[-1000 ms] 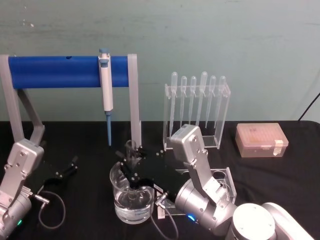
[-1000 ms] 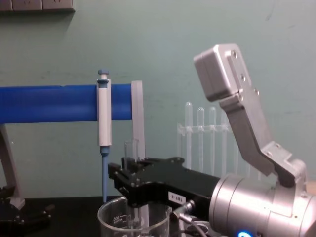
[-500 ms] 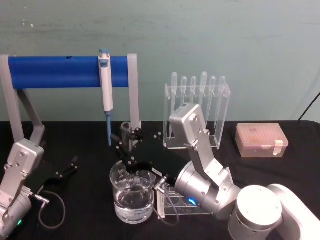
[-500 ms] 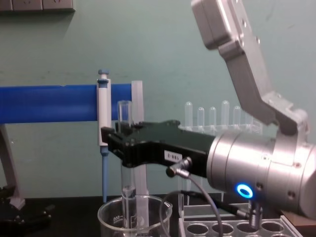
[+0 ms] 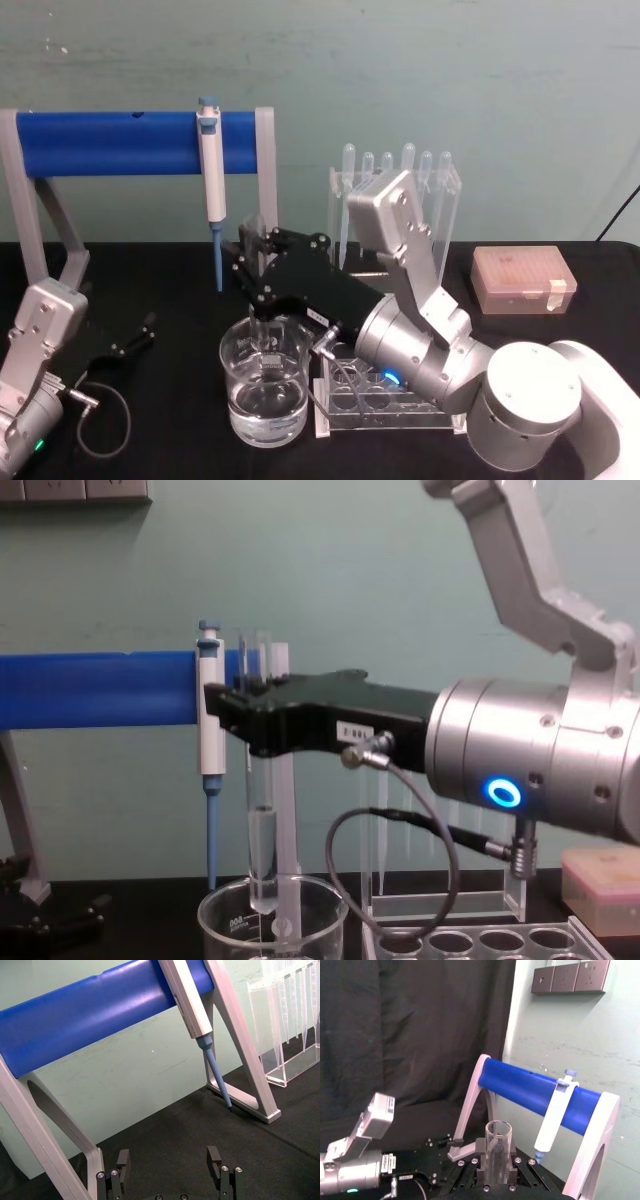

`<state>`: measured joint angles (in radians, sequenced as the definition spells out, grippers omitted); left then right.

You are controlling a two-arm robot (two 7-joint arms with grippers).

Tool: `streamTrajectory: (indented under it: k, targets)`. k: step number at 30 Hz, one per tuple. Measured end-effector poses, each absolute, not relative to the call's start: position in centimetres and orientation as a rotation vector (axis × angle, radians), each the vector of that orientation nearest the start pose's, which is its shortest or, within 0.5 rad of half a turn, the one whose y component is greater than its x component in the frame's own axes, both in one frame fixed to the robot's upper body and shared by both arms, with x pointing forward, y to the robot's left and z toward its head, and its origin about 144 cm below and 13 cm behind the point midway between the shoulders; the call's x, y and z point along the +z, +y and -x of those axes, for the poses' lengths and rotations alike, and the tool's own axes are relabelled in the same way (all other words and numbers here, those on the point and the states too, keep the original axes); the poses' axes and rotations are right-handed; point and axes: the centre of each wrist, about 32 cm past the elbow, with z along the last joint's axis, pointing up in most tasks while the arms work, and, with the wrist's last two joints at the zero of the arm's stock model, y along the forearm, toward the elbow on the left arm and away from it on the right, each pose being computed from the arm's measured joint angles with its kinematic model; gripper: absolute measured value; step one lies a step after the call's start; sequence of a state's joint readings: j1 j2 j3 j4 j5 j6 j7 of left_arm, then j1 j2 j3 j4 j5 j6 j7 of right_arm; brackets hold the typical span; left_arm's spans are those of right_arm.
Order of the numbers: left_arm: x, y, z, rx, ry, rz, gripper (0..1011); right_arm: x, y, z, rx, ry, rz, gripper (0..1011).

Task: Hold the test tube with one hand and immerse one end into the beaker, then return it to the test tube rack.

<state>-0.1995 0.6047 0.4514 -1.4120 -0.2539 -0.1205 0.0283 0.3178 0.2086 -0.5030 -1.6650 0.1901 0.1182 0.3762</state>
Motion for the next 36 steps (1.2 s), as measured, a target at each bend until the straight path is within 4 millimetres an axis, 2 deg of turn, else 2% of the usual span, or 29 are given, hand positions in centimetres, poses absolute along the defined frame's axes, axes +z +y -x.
streamTrajectory:
  k: [23, 36]
  targets:
    - [114.0, 31.0, -48.9, 1.248, -0.285, -0.304, 1000, 127.7, -14.1, -49.5, -0.695, -0.203, -0.063, 224]
    - [114.0, 31.0, -48.9, 1.248, -0.285, -0.304, 1000, 128.2, -17.6, -48.8, -0.727, -0.186, -0.064, 224]
